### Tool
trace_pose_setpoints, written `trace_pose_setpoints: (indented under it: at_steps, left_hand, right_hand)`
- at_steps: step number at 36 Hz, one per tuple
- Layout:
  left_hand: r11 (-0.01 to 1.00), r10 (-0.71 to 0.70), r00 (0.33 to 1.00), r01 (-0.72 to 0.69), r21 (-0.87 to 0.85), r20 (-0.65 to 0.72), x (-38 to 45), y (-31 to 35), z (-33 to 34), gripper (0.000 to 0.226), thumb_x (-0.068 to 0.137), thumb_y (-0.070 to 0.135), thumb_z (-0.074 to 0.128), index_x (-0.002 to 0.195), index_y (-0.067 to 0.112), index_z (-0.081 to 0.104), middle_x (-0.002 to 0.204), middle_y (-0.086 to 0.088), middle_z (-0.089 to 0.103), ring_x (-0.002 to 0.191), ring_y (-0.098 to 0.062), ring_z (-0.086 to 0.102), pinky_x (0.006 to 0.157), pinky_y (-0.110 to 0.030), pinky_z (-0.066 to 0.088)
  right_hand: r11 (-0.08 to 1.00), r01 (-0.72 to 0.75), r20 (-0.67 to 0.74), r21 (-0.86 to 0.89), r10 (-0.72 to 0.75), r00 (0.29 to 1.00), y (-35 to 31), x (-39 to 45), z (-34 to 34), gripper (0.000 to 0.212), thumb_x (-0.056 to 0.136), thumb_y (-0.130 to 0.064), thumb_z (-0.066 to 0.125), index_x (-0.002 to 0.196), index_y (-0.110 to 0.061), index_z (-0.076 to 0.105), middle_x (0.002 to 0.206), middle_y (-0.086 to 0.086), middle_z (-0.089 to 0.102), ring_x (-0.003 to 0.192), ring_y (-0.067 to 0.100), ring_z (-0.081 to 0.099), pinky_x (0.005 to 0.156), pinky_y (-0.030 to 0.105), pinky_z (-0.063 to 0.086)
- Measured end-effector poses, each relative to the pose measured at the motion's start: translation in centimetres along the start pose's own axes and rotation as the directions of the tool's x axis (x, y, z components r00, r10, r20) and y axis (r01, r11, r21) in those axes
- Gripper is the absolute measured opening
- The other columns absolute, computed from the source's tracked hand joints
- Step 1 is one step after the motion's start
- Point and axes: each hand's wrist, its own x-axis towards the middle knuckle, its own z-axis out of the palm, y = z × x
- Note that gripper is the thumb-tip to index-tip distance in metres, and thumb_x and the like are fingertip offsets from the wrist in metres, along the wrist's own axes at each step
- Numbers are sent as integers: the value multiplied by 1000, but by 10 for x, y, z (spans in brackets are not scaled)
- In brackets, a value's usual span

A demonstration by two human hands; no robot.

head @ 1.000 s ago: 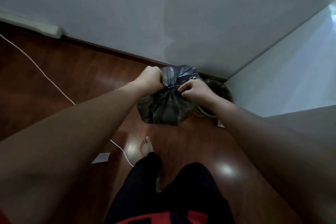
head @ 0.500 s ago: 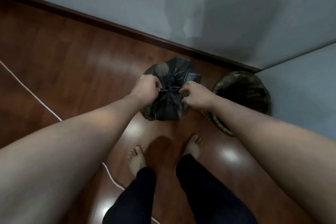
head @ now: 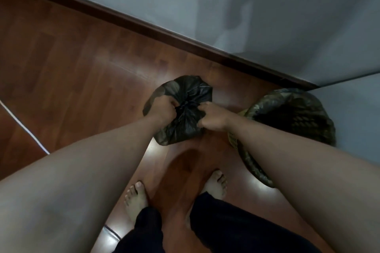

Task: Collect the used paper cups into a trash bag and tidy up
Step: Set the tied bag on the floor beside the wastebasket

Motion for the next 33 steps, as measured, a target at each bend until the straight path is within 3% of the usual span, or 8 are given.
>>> trace_pose_setpoints:
  at_steps: [4, 9, 12, 14, 18, 22, 28, 33]
  left_hand:
    - [1000, -19, 996, 19, 1, 88, -13, 16, -3, 33, 92, 12, 54, 122, 11, 66, 129, -9, 65, 118, -25, 57, 81, -14, 32]
    - [1000, -13, 982, 9, 22, 186, -54, 54, -34, 30, 101, 18, 40, 104, 0, 64, 116, -22, 64, 108, -35, 58, 71, -27, 35]
    - [996, -24, 975, 3, 92, 219, -93, 82, -63, 36, 104, 26, 34, 113, 3, 60, 126, -22, 60, 115, -34, 53, 80, -27, 35]
    - [989, -34, 973, 0, 149, 227, -120, 103, -83, 42, 105, 29, 31, 128, 4, 54, 138, -22, 53, 126, -35, 48, 93, -31, 37]
    - [981, 11, 982, -47, 186, 191, -185, 154, -127, 46, 105, 31, 33, 140, 4, 47, 147, -20, 46, 136, -33, 41, 104, -31, 34]
    - [967, 63, 986, -99, 233, 157, -269, 215, -172, 50, 104, 34, 34, 147, 9, 38, 154, -14, 39, 141, -29, 36, 109, -28, 30]
    - [936, 176, 979, -198, 291, 101, -367, 275, -209, 50, 105, 30, 33, 149, 6, 34, 159, -12, 28, 147, -24, 24, 116, -27, 19]
    - [903, 283, 959, -271, 334, 15, -435, 316, -228, 39, 105, 25, 35, 129, -1, 51, 142, -22, 49, 132, -33, 45, 103, -32, 33]
  right_hand:
    - [998, 64, -87, 23, -61, 994, 3, -21, -15, 51, 88, -15, 59, 137, -8, 50, 147, 9, 41, 135, 25, 38, 89, 11, 25]
    - [999, 54, -157, 1, -53, 986, -2, -65, -41, 41, 94, -21, 47, 134, -13, 52, 140, 10, 48, 131, 25, 41, 89, 19, 29]
    - [998, 47, -182, -33, -52, 982, -15, -108, -56, 41, 97, -23, 42, 134, -8, 50, 144, 14, 44, 135, 29, 38, 104, 27, 33]
    - [997, 57, -199, -47, -65, 978, -24, -141, -68, 43, 98, -21, 41, 138, -3, 46, 150, 18, 39, 141, 31, 30, 110, 26, 22]
    - [992, 93, -301, -89, -116, 947, -43, -220, -96, 49, 99, -17, 41, 142, 4, 38, 155, 21, 31, 146, 29, 23, 111, 20, 10]
    - [992, 71, -398, -104, -107, 911, -58, -317, -128, 53, 99, -20, 38, 148, 0, 31, 160, 14, 21, 150, 23, 14, 119, 29, 11]
    - [983, 50, -551, -179, -142, 823, -64, -432, -158, 52, 95, -14, 39, 145, 0, 36, 158, 13, 27, 148, 24, 19, 120, 33, 16]
    - [974, 33, -641, -226, -174, 748, -56, -526, -174, 50, 94, -13, 40, 142, 0, 39, 156, 15, 31, 148, 26, 20, 120, 35, 18]
